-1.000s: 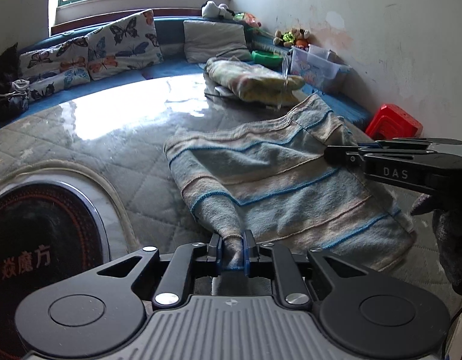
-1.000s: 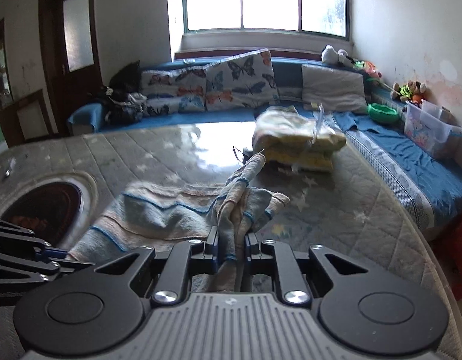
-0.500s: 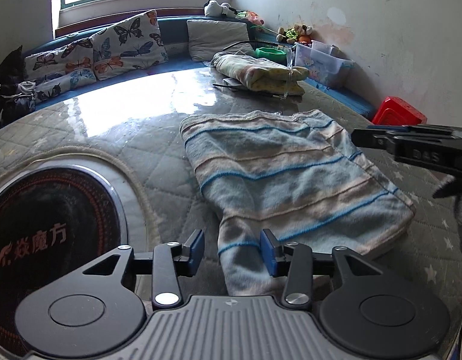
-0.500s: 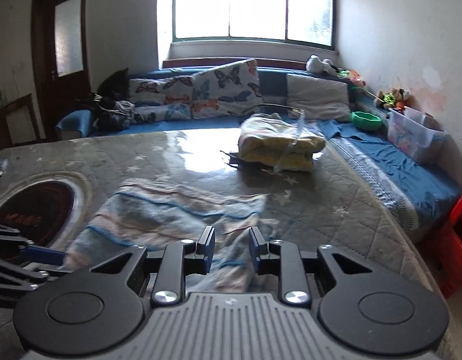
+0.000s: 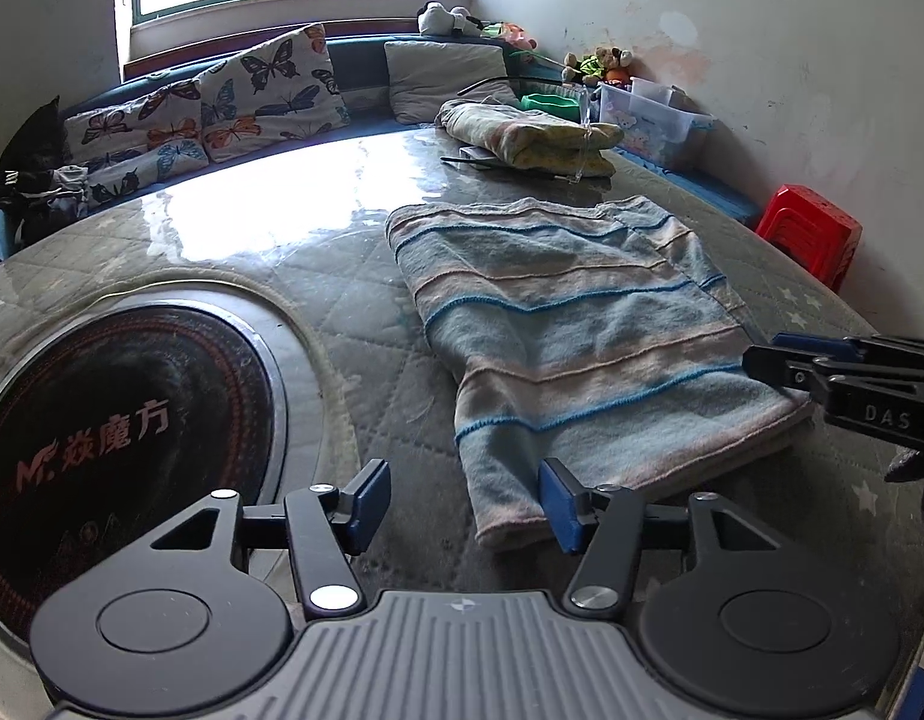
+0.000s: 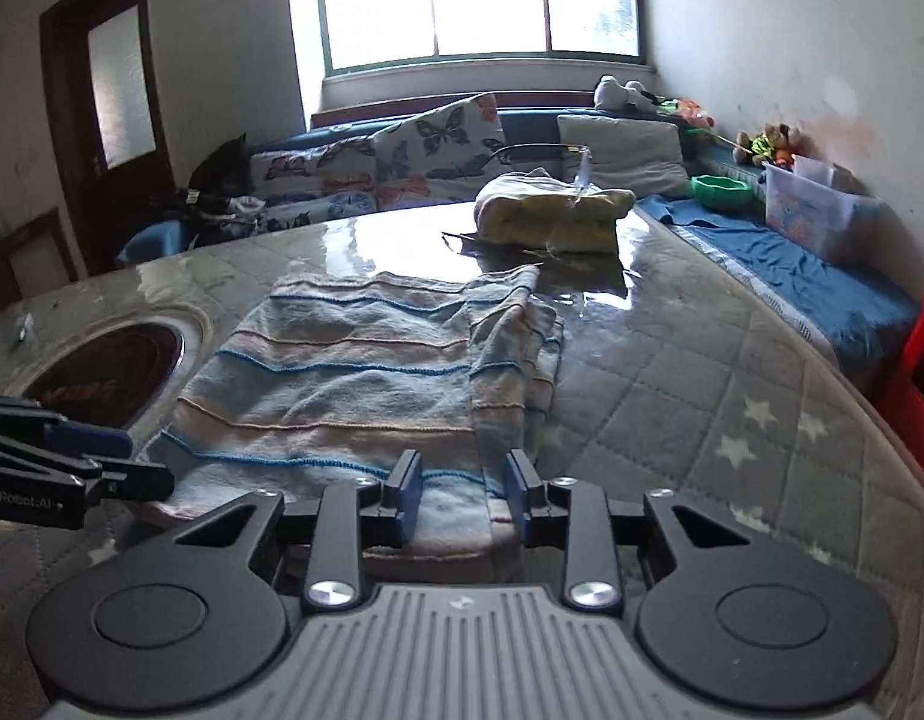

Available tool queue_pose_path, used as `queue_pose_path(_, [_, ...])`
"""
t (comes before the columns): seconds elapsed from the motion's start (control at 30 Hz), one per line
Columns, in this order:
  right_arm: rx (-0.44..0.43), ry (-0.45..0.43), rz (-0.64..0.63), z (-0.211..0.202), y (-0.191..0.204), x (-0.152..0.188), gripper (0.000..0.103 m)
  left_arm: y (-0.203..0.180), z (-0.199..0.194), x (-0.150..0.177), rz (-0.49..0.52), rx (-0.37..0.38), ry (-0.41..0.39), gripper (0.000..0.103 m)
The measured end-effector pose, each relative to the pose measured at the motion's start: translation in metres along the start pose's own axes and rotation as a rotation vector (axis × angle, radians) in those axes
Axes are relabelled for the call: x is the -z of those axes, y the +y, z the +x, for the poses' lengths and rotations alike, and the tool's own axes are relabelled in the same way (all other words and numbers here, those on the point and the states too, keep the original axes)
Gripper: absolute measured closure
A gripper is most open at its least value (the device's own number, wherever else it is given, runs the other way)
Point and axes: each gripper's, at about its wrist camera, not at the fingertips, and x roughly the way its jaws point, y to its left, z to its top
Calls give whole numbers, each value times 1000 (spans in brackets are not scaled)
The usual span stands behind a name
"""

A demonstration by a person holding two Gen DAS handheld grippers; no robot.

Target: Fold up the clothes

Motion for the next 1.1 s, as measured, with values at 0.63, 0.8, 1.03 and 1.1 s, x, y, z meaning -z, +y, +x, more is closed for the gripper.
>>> queue_pose_path(0.63, [33, -52, 15, -30, 37, 20, 14, 0, -37, 26, 11, 12, -49, 2])
queue_pose_path(0.8, [43, -57, -2, -36, 49, 25, 0, 4, -45, 32, 0, 26, -63, 0])
queue_pose_path(1.03, [41, -59, 8, -42, 57, 29, 0, 7, -52, 45, 0, 7, -52, 0])
queue_pose_path(1.1, [44, -56, 22, -42, 58, 31, 0, 8, -52, 48, -6, 0, -50, 0])
